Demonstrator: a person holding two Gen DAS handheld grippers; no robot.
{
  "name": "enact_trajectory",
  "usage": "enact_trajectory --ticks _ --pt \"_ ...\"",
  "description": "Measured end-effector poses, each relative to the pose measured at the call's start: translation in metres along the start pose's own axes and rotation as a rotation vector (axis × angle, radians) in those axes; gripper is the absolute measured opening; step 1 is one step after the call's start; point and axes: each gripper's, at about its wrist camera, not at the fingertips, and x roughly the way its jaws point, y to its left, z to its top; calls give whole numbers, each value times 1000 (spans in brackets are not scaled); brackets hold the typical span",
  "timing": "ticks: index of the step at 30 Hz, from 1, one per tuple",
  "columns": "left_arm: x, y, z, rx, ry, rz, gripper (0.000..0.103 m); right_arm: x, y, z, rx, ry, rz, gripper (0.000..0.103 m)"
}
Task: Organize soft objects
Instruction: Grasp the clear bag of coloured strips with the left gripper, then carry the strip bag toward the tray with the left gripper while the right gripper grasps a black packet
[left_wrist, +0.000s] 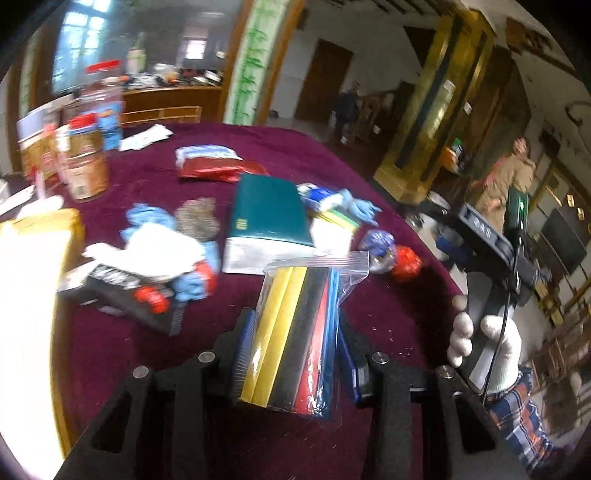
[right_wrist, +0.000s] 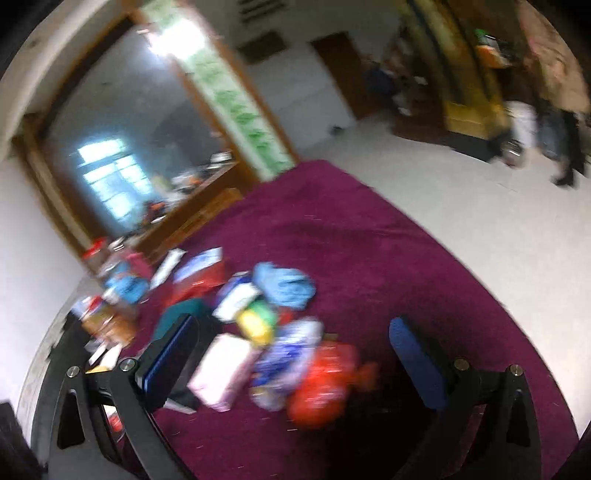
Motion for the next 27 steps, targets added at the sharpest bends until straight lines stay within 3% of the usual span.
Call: enact_trajectory --ticks 6,13,17,20,23,24,26,27 --pt "-50 42 -18 -95 -59 62 43 6 35 -12 -125 76 158 103" --pt "-94 99 -30 -205 -140 134 43 5 59 -23 -154 151 151 103" --pt "-106 124 -40 -258 -169 150 43 8 94 -36 -215 251 207 103" --pt "-109 139 -49 -299 -176 155 43 13 135 -49 -254 337 331 103" --pt "-117 154 -57 -334 -189 160 43 28 182 -60 -221 469 542 103" --pt "-120 157 -60 -342 -192 162 43 40 199 -65 -156 550 665 103" --pt "-125 165 -65 -364 -196 166 43 66 227 -81 -68 702 808 103" --pt "-129 169 -67 -374 -199 173 43 77 238 -91 -64 751 775 103"
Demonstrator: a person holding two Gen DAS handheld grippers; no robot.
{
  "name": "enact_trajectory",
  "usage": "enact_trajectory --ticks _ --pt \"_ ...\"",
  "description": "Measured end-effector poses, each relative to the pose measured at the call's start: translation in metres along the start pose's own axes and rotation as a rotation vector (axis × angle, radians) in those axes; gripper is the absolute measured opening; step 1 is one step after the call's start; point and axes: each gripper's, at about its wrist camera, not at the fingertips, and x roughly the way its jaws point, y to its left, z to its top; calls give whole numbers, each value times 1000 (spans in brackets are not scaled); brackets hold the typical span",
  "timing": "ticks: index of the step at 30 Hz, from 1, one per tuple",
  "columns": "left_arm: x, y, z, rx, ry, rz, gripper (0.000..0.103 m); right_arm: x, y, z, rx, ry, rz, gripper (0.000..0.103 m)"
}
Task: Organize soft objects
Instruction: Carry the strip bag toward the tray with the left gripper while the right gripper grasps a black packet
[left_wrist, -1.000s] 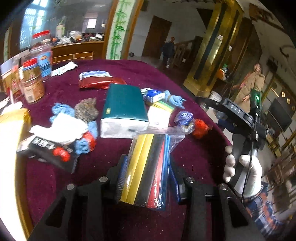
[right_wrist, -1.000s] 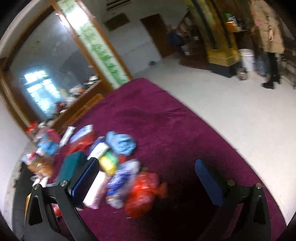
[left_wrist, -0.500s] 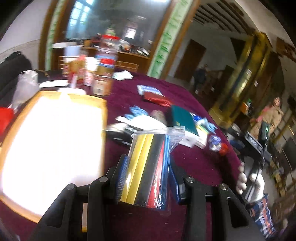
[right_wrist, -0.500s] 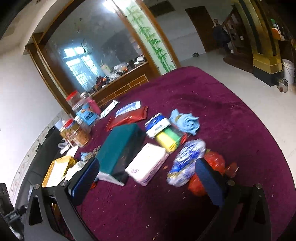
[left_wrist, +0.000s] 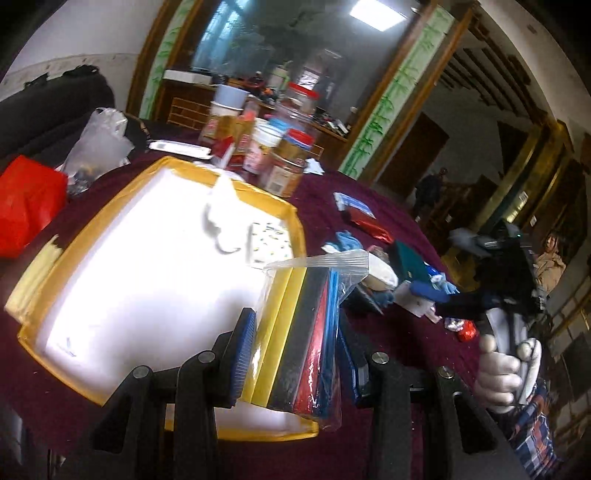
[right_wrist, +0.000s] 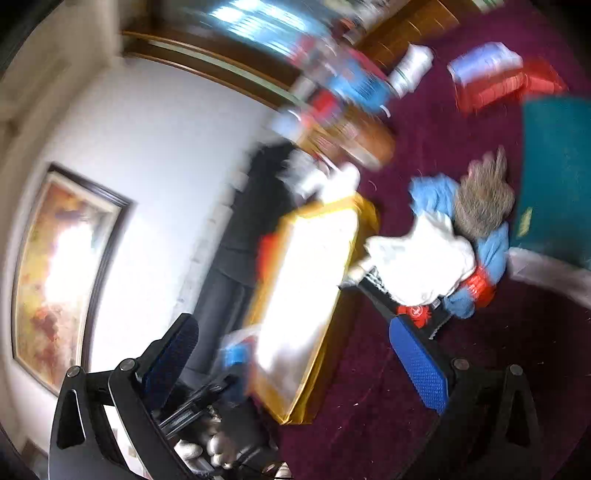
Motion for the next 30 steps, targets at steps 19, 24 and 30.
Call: enact_trajectory --ticks 19,24,30 --pt "23 35 30 -34 14 39 43 -92 -42 5 -9 -228 -602 103" --pt "13 43 28 -57 3 42 43 -13 -4 12 -204 -73 -566 102" --pt "8 53 27 -70 2 46 43 73 53 -37 -581 117 -607 92"
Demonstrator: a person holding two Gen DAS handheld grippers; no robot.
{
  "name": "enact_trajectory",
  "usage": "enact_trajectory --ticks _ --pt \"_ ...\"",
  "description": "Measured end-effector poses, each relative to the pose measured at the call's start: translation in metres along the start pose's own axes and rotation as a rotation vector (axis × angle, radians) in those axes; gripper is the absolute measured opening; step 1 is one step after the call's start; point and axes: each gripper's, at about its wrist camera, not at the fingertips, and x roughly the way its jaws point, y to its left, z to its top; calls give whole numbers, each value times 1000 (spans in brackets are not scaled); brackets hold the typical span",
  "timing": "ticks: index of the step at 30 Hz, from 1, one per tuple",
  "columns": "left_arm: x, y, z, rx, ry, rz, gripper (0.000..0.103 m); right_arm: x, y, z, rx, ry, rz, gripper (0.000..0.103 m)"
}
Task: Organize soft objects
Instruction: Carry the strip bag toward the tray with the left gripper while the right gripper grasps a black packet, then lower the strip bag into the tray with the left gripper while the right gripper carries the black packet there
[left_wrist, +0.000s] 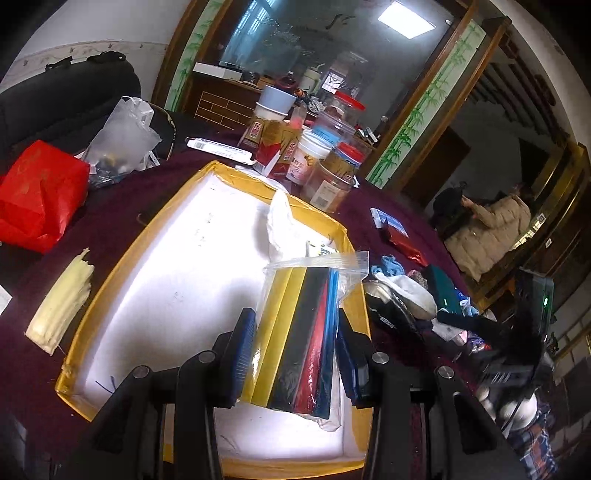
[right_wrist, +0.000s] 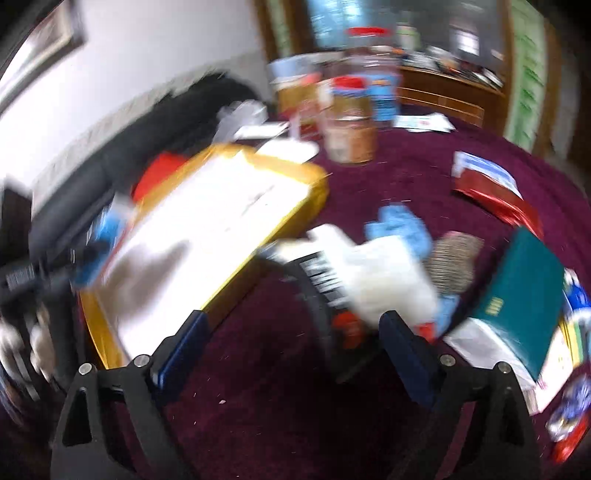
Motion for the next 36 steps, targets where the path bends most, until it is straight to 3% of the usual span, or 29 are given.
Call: enact_trajectory --ticks 2,4,9,10,12,18,25,29,33,35,36 --pt "1 3 0 -5 -1 -2 43 10 13 -2 -54 31 -22 92" --pt "4 5 -1 -10 6 -5 43 25 18 -1 -85 55 -107 89" --pt "7 4 -6 -15 20 -20 43 59 14 10 -76 96 -188 53" --pt "6 5 -6 -14 20 -20 43 63 14 12 -86 95 -213 38" --pt "4 6 -4 -10 15 -13 43 61 9 10 -71 87 -252 32" --pt "3 12 -2 -36 6 -7 43 23 -17 8 82 2 -143 24" --pt "6 14 4 -31 14 -5 43 -34 -42 5 279 -116 72 16" --pt "4 16 11 -37 6 -7 43 -51 -60 10 362 -169 107 10" --pt "1 18 9 -35 5 -3 43 -56 -75 11 401 -182 119 15" --pt "0 20 7 -41 5 -6 43 -51 -61 9 321 -127 142 61" --pt "0 21 6 -47 5 -8 43 -44 -48 6 271 -79 128 68"
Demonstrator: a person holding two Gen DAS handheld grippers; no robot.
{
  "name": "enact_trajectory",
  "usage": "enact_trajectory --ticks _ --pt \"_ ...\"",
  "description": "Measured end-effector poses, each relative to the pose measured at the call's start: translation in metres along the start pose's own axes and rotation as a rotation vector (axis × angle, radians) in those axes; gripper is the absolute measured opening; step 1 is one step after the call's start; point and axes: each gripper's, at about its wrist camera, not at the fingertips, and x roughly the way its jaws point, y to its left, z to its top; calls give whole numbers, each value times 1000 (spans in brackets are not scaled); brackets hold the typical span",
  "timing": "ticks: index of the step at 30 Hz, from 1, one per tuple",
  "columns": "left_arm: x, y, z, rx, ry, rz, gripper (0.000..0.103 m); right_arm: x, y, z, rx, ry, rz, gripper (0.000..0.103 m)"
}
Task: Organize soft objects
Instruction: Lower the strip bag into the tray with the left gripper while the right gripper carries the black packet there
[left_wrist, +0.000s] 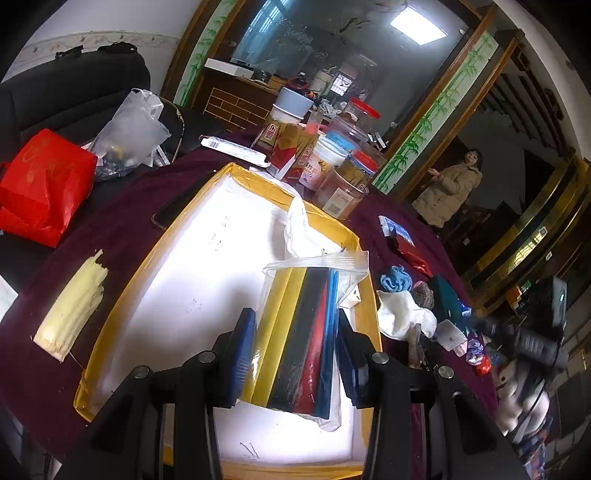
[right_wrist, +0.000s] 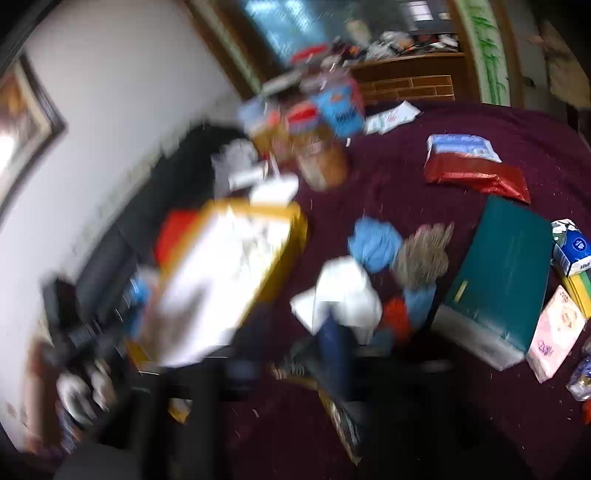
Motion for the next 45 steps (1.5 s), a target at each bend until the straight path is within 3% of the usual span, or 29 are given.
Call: enact_trajectory --ticks 6,7,8,9,12,16,22,25,30,36,39,42,45 --pt "3 -6 -2 5 11 -6 43 36 19 -41 -191 100 -196 69" --pt "4 -7 -2 4 13 -10 43 47 18 -47 -211 120 -233 60" --pt "4 -9 -2 7 15 -14 43 54 15 -51 -225 136 -253 35" --pt "4 -12 -2 13 14 -16 43 65 10 -56 -226 161 -264 35" --pt "3 -15 1 33 12 -8 43 64 -2 -58 -164 148 -226 27" --pt "12 -15 17 53 23 20 43 37 -9 -56 -77 90 -163 26" --pt "63 -3 55 43 83 76 44 0 10 -34 -12 -1 -52 26" --pt "93 3 74 34 98 126 44 3 24 -18 1 -3 -5 26" --pt "123 24 96 -30 100 163 54 35 44 3 41 40 65 26" --pt "88 26 94 -53 41 111 59 100 77 35 72 146 149 26" --pt "48 26 87 -63 -26 72 59 141 97 48 84 209 173 27" --pt "9 25 72 -82 -88 21 68 179 108 56 121 260 202 27" --pt "-22 28 54 -81 -126 -17 68 212 119 63 101 274 141 26"
